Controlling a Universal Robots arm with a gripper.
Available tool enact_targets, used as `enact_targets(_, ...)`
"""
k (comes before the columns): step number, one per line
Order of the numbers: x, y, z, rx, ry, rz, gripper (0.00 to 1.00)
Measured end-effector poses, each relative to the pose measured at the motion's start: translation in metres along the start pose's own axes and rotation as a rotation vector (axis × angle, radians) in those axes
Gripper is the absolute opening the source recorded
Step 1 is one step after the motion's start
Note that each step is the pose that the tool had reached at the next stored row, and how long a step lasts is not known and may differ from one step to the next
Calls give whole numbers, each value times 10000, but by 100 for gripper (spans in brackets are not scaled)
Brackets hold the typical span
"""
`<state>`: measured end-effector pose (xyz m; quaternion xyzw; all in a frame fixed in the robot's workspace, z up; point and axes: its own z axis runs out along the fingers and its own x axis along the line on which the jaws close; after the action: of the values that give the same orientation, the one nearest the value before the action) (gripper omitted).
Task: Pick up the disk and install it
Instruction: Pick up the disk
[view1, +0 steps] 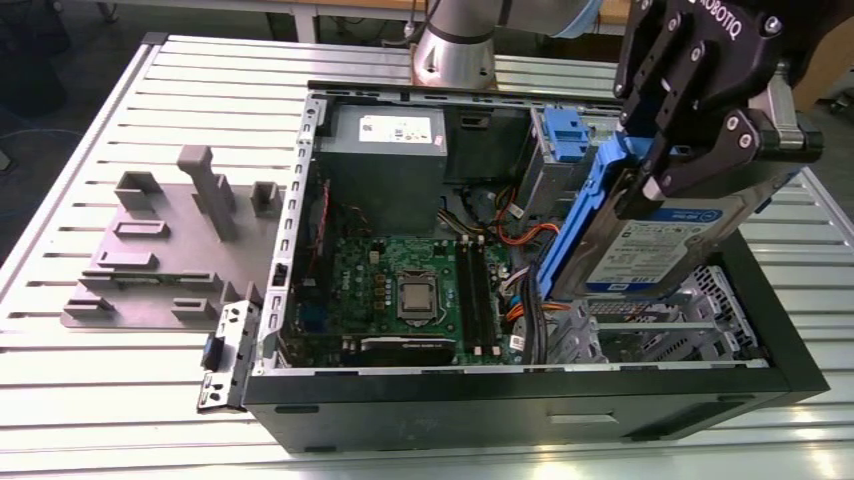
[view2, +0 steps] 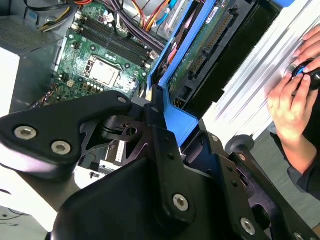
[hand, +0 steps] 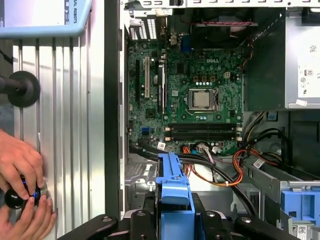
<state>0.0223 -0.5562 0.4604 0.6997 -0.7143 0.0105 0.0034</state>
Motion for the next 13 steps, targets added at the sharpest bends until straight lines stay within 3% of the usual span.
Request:
enact_targets(2,6,-18,3,-1,-44,1,36)
enact_targets(13,11,-99,18,-5,-29,-11,36)
